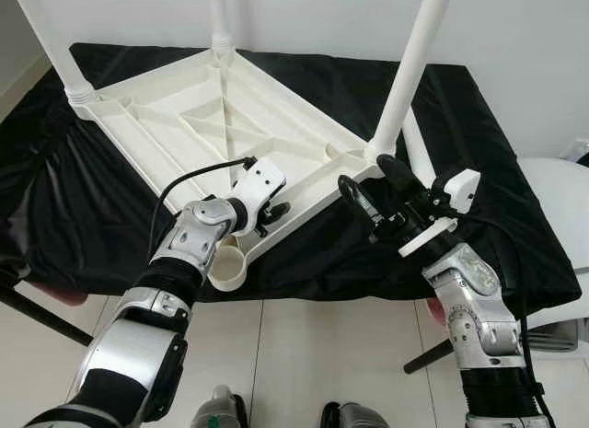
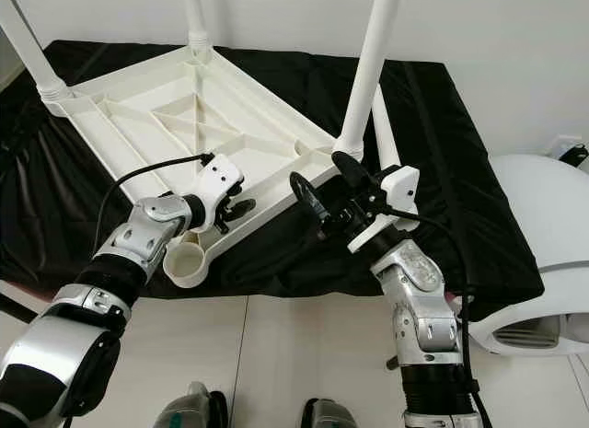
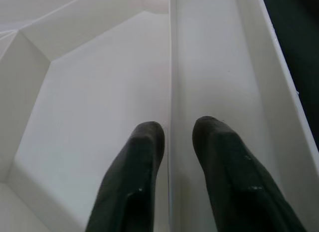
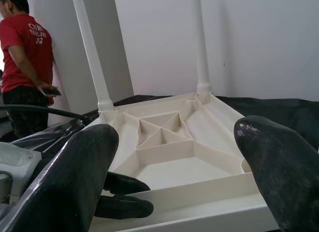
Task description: Building children table
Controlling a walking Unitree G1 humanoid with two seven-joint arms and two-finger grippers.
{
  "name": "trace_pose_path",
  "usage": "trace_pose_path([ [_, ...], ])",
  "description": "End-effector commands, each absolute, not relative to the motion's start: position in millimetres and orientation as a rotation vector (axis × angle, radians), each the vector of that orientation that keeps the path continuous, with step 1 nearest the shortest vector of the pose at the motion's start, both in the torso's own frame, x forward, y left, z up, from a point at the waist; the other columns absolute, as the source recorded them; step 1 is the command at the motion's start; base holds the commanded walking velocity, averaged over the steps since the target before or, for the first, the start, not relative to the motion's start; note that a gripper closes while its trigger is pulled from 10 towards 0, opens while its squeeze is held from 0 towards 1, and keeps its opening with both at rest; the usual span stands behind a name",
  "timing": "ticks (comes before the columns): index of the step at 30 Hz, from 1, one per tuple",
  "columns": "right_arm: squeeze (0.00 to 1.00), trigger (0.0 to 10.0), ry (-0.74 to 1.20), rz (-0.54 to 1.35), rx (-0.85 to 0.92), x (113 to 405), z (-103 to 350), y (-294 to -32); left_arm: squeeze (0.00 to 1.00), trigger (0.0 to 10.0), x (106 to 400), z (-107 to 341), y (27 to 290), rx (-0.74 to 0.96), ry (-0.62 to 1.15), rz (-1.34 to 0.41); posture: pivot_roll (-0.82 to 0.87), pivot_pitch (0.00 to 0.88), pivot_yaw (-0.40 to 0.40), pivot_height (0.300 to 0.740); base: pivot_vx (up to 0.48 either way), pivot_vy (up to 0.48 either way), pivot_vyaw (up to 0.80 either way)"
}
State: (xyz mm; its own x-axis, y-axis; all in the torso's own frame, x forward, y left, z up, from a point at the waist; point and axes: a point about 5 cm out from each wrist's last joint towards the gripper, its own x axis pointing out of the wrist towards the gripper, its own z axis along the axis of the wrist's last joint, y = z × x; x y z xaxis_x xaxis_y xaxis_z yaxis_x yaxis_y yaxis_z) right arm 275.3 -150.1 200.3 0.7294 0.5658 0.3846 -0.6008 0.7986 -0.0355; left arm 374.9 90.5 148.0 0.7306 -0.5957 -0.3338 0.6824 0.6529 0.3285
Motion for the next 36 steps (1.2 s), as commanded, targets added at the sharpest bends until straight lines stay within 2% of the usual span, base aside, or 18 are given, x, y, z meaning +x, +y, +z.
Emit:
trace_pose_path([
  [1,0.0,10.0,-0.395,0.64,0.099,273,203,-151,0.0,1.2,374,131,100,0.462,0.285,-0.659,-0.06,0.092,0.037,0.74,0.0,0.0,0.0],
  [2,0.0,10.0,-0.393,0.638,0.108,271,204,-149,0.0,0.0,375,132,98,0.442,0.282,-0.66,-0.06,0.093,0.04,0.74,0.0,0.0,0.0],
  [13,0.0,10.0,-0.394,0.631,0.136,268,206,-143,0.0,0.0,383,141,87,0.36,0.251,-0.599,-0.06,0.097,0.048,0.74,0.0,0.0,0.0],
  [17,0.0,10.0,-0.405,0.623,0.179,264,208,-138,0.0,0.0,391,154,80,0.308,0.209,-0.528,-0.07,0.098,0.053,0.74,0.0,0.0,0.0],
  [31,0.0,10.0,-0.41,0.607,0.256,258,210,-123,0.0,0.0,412,195,91,0.168,0.12,-0.28,-0.07,0.088,0.061,0.74,0.0,0.0,0.0],
  [32,0.0,10.0,-0.41,0.611,0.268,257,210,-120,0.0,10.0,416,208,91,0.156,0.085,-0.248,-0.08,0.085,0.063,0.74,0.0,0.0,0.0],
  [36,0.0,10.0,-0.408,0.614,0.272,256,210,-118,0.0,10.0,417,219,86,0.129,0.04,-0.274,-0.08,0.084,0.064,0.74,0.0,0.0,0.0],
])
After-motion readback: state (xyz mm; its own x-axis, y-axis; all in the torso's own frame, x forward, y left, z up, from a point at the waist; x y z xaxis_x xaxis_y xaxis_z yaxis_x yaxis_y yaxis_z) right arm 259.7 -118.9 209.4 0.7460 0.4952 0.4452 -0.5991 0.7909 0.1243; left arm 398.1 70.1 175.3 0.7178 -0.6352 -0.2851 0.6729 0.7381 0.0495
